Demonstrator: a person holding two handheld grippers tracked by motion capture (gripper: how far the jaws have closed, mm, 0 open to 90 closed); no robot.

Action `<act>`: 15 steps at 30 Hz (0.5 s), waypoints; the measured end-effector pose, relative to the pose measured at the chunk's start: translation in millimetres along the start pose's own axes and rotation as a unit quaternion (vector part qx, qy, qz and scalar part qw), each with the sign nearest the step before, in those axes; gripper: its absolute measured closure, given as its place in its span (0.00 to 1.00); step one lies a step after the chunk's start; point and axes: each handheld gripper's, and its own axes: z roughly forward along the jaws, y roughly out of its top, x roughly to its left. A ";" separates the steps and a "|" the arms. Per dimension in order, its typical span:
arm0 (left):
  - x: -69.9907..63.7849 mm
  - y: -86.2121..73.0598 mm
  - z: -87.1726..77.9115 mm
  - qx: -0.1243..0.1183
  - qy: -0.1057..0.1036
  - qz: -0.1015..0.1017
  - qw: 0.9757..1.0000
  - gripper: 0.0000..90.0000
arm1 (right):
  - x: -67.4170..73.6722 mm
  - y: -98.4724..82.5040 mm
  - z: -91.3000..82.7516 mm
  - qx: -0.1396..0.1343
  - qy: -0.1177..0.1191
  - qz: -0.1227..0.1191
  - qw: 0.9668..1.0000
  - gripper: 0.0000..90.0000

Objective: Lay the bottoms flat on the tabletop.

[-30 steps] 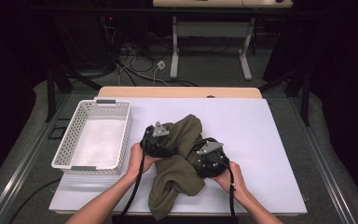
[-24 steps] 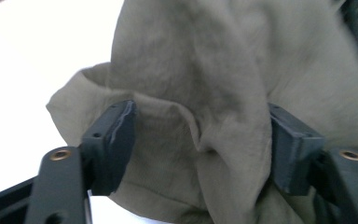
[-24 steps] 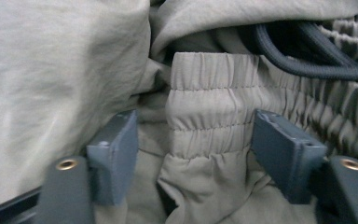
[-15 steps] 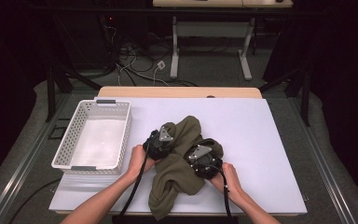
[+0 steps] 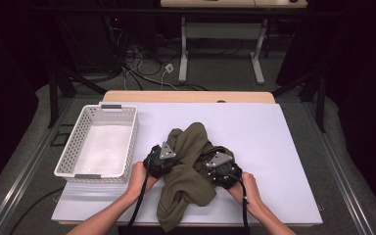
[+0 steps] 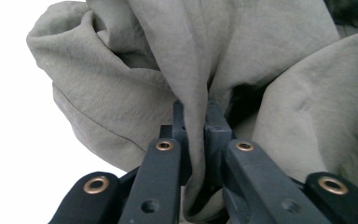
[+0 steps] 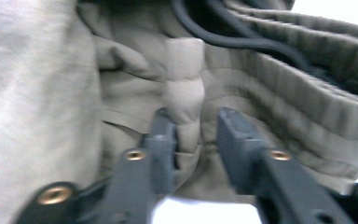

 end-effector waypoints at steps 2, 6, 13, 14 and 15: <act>2.6 2.6 2.4 -0.001 0.004 -0.006 1.000 0.77 | 5.6 2.6 9.0 0.007 -0.008 0.001 1.000 0.53; 10.7 9.9 12.3 -0.006 0.002 -0.017 1.000 0.49 | 6.2 6.7 16.5 0.010 -0.018 -0.012 1.000 0.63; 8.9 2.5 19.3 -0.001 -0.013 -0.005 1.000 0.90 | 1.2 0.7 9.0 -0.007 -0.025 -0.011 1.000 0.90; 8.0 1.1 17.5 -0.002 -0.013 -0.004 1.000 0.94 | 0.0 0.0 8.1 -0.008 -0.024 -0.010 1.000 0.91; 7.3 0.0 15.6 -0.002 -0.013 -0.001 1.000 0.96 | -1.0 -0.9 7.5 -0.012 -0.024 -0.008 1.000 0.91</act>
